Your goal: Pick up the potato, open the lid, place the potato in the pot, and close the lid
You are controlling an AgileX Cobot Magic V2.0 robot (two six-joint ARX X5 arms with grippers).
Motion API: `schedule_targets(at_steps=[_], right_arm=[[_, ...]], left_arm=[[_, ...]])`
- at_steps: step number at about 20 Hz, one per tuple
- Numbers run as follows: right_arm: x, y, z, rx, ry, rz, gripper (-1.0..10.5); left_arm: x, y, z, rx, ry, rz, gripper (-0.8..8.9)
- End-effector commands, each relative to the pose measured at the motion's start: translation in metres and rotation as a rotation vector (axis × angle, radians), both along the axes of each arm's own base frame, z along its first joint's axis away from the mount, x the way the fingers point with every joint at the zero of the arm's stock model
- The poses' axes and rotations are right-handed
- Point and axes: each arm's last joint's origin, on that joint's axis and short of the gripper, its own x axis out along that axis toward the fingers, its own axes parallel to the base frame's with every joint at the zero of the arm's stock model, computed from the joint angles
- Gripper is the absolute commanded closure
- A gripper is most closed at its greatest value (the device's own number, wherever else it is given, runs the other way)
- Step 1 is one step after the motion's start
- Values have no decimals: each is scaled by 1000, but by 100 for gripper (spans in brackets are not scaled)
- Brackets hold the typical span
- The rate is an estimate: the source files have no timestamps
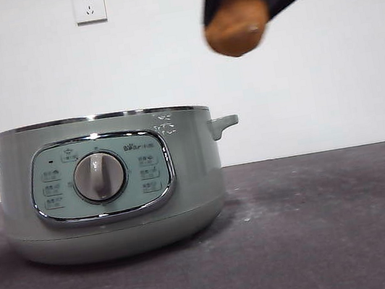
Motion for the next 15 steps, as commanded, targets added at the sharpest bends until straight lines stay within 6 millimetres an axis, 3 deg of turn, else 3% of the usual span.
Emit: schedule_targets(at_steps=[1, 5, 9, 15], right_arm=[[14, 26, 0, -24, -13, 66, 951], [41, 76, -6, -56, -25, 155, 957], [66, 118, -32, -104, -8, 217, 957], [82, 150, -86, -174, 53, 260, 957]], left_arm=[[-17, 9, 8, -16, -78, 29, 822], [-38, 20, 8, -18, -94, 58, 822], [-44, 24, 5, -2, -73, 77, 822], [-44, 24, 3, 9, -54, 79, 822]])
